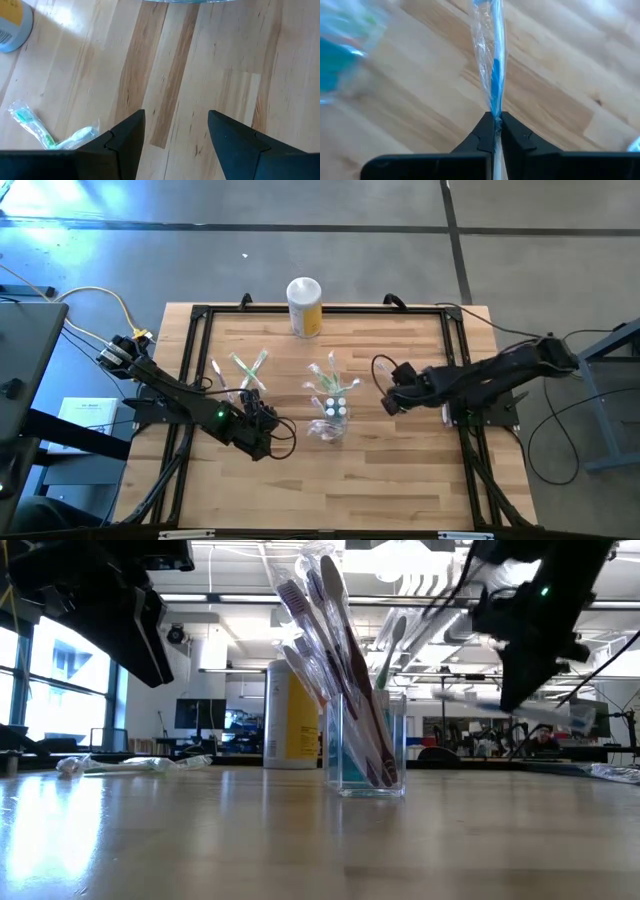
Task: Pick & Place toothbrushing station
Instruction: Put the blue toothbrush into the transparent organizer
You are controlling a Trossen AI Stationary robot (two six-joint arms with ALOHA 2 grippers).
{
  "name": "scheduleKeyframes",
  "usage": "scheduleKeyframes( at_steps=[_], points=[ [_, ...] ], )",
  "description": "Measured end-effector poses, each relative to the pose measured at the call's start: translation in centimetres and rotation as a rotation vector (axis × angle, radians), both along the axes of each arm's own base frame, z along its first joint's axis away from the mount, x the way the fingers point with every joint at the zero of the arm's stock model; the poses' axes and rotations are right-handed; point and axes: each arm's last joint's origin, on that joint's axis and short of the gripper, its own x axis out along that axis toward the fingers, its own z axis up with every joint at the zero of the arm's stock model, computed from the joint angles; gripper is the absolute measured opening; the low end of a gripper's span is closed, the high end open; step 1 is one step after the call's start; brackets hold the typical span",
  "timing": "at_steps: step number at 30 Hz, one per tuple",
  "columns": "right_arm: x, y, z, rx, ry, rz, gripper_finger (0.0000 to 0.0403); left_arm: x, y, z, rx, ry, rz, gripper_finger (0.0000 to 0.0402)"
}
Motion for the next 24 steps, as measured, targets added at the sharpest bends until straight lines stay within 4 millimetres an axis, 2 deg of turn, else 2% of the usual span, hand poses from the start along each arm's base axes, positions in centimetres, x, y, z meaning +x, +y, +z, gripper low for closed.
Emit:
scheduleKeyframes(
  at_steps=[6, 14, 18, 24],
  points=[
    [-0.1, 2.3, 1.9, -0.225, -0.193, 0.13, 0.0005, 0.0, 0.0, 0.0, 0.0, 0.0, 0.001, 0.0209],
    [2.9, 5.0, 3.5, -0.473, -0.392, 0.377, 0.0005, 0.0, 0.0, 0.0, -0.016, -0.01, 0.023, 0.0209],
    [4.6, 5.3, 3.6, -0.55, -0.43, 0.443, 0.0005, 0.0, 0.0, 0.0, -0.026, -0.014, 0.036, 0.0209],
    [8.0, 4.6, 2.5, -0.594, -0.47, 0.543, 0.0005, 0.0, 0.0, 0.0, -0.028, -0.015, 0.038, 0.0209]
  ],
)
